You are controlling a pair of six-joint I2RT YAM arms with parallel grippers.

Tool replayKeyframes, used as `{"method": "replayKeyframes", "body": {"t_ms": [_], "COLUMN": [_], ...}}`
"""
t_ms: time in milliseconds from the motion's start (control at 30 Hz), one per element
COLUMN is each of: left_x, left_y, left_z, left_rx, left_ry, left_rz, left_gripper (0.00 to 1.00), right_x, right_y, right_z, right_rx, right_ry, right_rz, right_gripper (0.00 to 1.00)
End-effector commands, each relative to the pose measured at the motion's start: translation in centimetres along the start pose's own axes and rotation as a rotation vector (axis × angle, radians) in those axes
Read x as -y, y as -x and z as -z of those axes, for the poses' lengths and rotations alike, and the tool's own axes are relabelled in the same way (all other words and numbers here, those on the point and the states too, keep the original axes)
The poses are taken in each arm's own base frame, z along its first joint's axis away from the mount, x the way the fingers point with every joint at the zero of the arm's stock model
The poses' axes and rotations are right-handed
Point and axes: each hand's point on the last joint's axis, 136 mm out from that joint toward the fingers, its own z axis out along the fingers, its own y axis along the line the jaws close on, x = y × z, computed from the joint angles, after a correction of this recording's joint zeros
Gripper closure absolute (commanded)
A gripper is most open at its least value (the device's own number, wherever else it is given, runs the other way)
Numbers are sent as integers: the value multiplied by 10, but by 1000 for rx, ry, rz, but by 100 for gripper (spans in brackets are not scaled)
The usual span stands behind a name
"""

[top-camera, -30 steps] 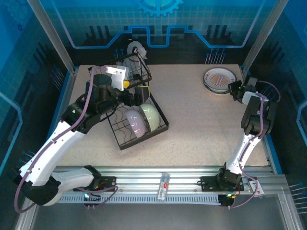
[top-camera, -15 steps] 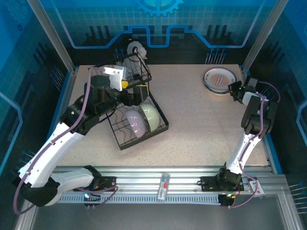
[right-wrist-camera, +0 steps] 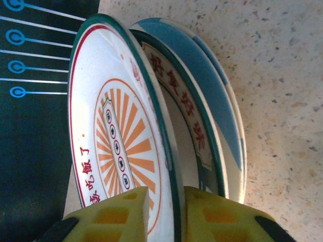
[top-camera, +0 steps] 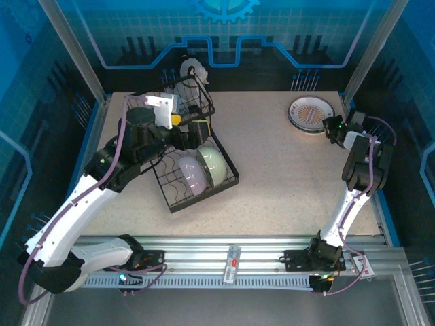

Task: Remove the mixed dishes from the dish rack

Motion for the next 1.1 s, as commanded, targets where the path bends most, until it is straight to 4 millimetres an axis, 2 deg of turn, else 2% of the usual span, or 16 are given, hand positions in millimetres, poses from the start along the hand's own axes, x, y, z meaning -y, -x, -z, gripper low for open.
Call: {"method": "replayKeyframes", "body": {"t_ms": [0,200,367,533,800,1067], "left_x": [-5,-9,-11,-14,-15,-16], "left_y": [1,-3,-5,-10,-16,-18], "left_z": [5,3,0,-2,-5,0], "left_rx": [21,14,17,19,13,10], "left_ry": [12,31,36,38,37,34], "left_rz": [29,54,77,109,128,102], "left_gripper": [1,1,1,1,1,1], "right_x": [17,22,25,20,-3,9], "right_y": [-7,-13,-14,-10,-6,-17], "right_z": [-3,1,8,16,26,30], "right_rx": [-37,-72,-100,-103,-114,-158], "right_ry": [-31,-66,-81,-68,-14,-135], "right_rz": [-7,-2,2,7,47,17], "right_gripper": [68,42,30,26,25,26]}}
